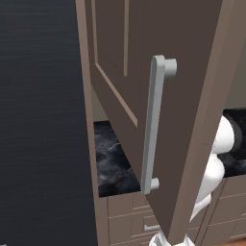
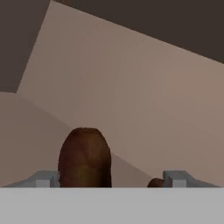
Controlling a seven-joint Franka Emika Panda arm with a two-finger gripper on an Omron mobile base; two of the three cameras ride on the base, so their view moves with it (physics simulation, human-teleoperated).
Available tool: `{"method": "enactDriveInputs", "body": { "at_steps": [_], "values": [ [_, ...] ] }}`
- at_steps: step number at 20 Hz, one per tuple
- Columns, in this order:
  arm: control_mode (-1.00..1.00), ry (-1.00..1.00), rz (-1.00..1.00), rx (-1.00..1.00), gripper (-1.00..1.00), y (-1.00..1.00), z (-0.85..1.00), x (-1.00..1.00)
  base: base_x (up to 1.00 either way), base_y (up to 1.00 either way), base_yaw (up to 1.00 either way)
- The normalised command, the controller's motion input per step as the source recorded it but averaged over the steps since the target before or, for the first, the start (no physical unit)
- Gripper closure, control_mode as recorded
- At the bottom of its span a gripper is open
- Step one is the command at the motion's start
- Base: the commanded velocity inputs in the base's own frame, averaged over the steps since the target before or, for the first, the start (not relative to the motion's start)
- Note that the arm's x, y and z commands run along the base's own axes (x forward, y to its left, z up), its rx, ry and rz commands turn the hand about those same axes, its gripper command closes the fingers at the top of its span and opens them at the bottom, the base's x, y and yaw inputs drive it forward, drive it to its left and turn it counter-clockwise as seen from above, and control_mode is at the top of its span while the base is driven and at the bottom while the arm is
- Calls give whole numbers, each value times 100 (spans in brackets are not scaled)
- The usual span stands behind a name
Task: Pick the sweet potato, sweet potato from the counter and place them in the cabinet. Then close the cabinet.
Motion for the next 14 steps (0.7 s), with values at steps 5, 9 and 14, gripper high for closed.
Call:
{"method": "enactDriveInputs", "body": {
  "at_steps": [5,9,14],
  "values": [
    [-100,0,10,-1,-100,-5,60,-79,0,0,0],
    [-100,15,0,0,-100,-16,52,-100,0,0,0],
    [-100,45,-2,0,-100,-6,-1,-100,0,0,0]
  ]
}}
